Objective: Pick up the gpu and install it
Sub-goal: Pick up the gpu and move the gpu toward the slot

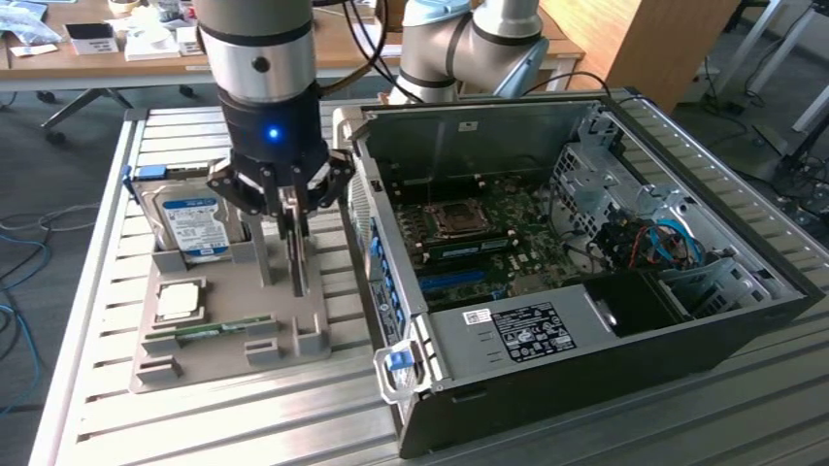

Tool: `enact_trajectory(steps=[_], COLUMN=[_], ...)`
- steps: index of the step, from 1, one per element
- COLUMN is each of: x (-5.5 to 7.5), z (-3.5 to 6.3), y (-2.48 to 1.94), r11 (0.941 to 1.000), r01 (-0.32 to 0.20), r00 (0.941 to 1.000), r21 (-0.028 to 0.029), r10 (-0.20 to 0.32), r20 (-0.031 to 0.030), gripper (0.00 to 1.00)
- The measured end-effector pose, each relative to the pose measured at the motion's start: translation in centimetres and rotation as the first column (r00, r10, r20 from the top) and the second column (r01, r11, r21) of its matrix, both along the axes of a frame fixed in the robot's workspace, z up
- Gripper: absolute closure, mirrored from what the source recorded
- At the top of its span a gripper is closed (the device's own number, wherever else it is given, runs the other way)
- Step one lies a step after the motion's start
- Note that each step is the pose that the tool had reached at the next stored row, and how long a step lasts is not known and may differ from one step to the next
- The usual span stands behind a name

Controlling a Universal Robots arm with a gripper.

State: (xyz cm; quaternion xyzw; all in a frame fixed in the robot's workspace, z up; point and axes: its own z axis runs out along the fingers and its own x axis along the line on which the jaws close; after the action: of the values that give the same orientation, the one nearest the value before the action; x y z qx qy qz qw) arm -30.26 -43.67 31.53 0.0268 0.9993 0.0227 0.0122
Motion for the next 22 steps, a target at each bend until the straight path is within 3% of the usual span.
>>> enact_trajectory(steps=[14, 22], x=[0.0, 0.0], z=[4.03, 5.56], y=[0.0, 0.0], r11=[1.0, 1.0], r01=[0.0, 0.0], r00=[1.0, 1.0], r21=[0.0, -0.0001], r10=[0.0, 0.0], r20=[0.0, -0.0001], gripper=[0.73, 0.73])
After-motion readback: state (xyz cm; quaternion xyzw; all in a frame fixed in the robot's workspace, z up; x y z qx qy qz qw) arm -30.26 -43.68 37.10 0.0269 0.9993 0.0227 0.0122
